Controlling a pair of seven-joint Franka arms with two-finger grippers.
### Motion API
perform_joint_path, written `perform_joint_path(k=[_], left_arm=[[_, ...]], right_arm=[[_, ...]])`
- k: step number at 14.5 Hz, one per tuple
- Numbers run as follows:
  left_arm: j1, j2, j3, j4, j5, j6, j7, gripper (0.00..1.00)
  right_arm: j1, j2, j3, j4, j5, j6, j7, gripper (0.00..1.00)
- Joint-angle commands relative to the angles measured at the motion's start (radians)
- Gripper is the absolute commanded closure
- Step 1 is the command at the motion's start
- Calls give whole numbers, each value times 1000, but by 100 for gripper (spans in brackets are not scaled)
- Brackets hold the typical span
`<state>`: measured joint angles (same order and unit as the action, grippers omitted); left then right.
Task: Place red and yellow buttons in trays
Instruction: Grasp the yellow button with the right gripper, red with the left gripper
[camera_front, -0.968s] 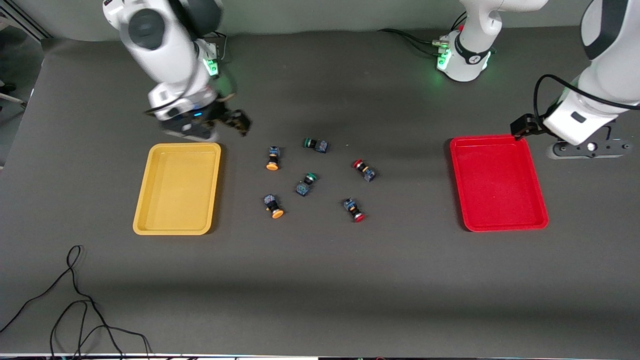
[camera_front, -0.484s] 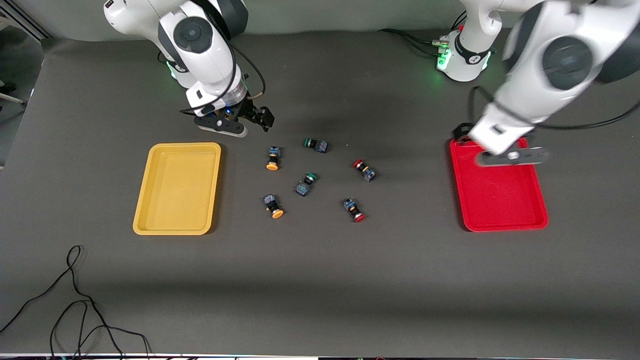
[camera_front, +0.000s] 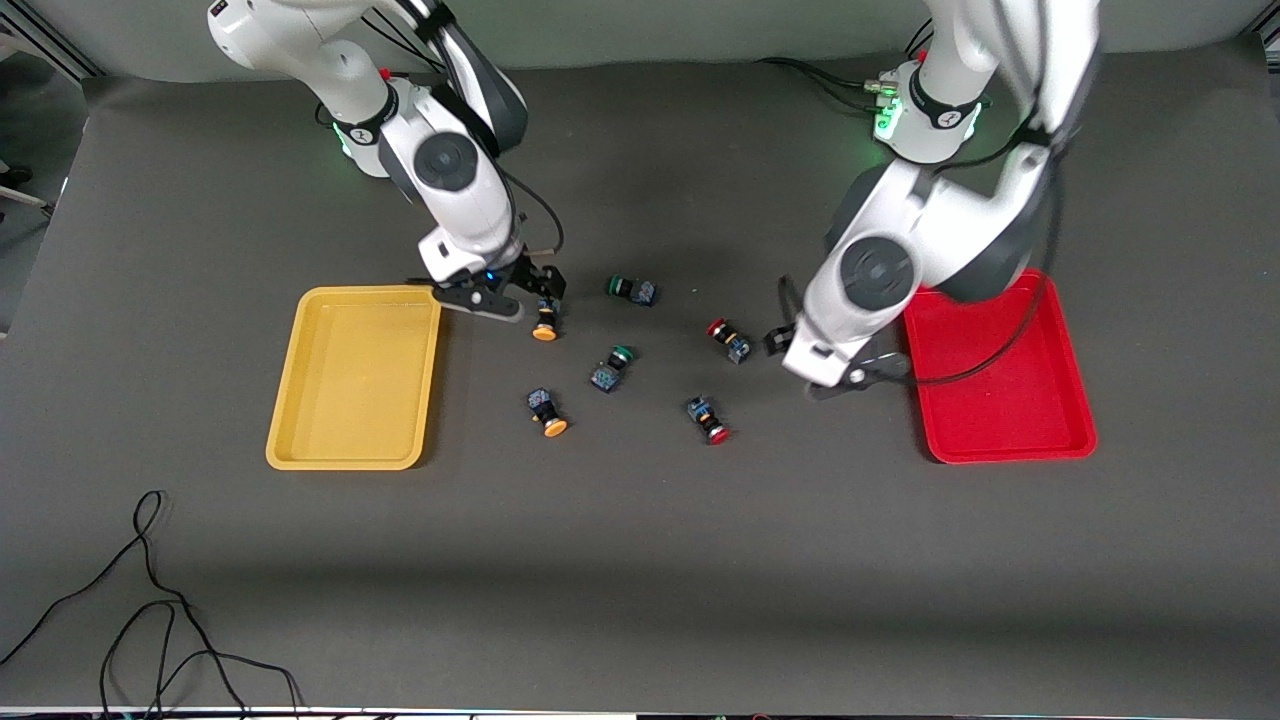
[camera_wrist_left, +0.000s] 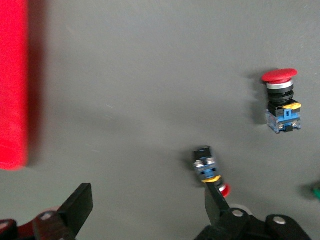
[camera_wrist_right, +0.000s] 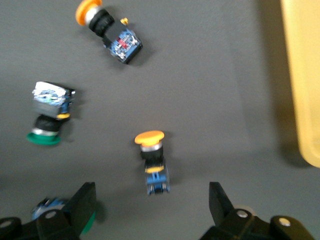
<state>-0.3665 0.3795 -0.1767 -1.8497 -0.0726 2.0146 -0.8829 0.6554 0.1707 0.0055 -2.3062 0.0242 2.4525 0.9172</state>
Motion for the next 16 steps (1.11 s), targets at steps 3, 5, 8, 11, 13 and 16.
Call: perform_joint_path(k=[3, 5, 8, 11, 13, 16], left_arm=[[-61, 74, 9, -6, -122, 137, -253, 0], [-100, 108, 9, -26, -122, 208, -329, 1], [-114, 131, 9, -97, -122, 336, -330, 2], [-135, 137, 9, -154, -122, 418, -340, 8], [-144, 139, 9, -172, -121, 447, -352, 39], [-146, 137, 9, -172, -121, 447, -349, 100]], right_arm=[[39, 142, -12, -25, -20, 155, 14, 0], [43, 180, -13, -24, -20, 198, 14, 0], [41, 184, -13, -24, -20, 206, 12, 15], [41, 185, -13, -22, -20, 206, 3, 71], [41, 184, -15, -19, -20, 204, 3, 76], [36, 136, -18, 4, -20, 151, -4, 77]])
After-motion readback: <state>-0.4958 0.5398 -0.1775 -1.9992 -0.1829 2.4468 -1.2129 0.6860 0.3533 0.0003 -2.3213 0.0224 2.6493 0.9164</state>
